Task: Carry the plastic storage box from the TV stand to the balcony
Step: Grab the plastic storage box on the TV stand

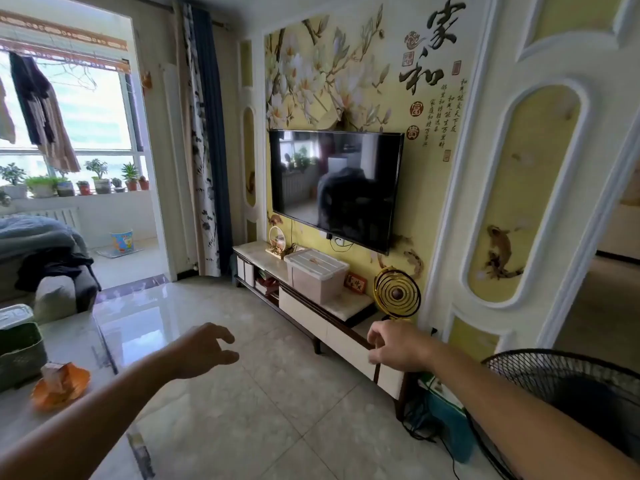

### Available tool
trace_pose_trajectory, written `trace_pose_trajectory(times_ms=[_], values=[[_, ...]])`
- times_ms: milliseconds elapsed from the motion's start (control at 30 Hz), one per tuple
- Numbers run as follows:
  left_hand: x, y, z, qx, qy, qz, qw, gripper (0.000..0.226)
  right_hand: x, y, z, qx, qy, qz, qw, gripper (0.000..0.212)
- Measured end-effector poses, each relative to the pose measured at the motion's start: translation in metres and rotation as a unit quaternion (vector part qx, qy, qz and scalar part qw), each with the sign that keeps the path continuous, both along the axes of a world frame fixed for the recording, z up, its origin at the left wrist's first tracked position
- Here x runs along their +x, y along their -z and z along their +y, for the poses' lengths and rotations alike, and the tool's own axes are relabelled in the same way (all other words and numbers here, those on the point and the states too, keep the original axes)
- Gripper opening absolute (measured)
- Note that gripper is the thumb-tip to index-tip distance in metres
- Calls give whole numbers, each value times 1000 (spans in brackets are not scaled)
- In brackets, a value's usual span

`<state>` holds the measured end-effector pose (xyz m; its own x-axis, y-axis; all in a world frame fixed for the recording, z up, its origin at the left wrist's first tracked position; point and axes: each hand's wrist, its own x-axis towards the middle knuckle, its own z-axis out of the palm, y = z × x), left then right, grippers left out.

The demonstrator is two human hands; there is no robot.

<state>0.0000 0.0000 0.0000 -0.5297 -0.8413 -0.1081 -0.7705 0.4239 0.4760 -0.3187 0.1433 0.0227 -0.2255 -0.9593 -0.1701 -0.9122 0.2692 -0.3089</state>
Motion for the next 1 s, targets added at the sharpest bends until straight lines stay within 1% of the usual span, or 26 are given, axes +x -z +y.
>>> trace_pose_trajectory(times_ms=[67,167,267,367,467,567,700,767,833,900,1000], values=[[-15,0,-26,11,-10,8,1000,43,-14,0,-26,4,3,-5,1000,51],[-38,-2,-70,29,-9,-12,999,45,-35,-3,-72,14,1,-8,1000,52],[-61,-1,-115,16,-18,5,1000,44,-54,-4,-117,-7,5,-14,1000,50],[-79,6,-158,29,-21,6,999,44,-68,1,-159,0,11,-14,1000,48],[-96,13,-209,35,-16,4,999,44,-81,7,-203,2,21,-12,1000,52],[-110,23,-268,45,-2,8,999,42,-92,15,-252,-2,36,-13,999,53],[-123,36,-354,58,32,-1,998,43,-99,21,-328,10,53,-4,999,48],[-127,38,-400,50,41,-6,998,44,-103,20,-370,3,68,-6,998,43],[-132,34,-447,31,56,-31,997,46,-107,18,-411,5,82,-5,997,39],[-138,27,-492,14,74,-51,996,47,-112,15,-452,19,88,8,996,42],[-153,20,-556,6,87,-38,995,46,-122,14,-513,21,99,12,995,46]])
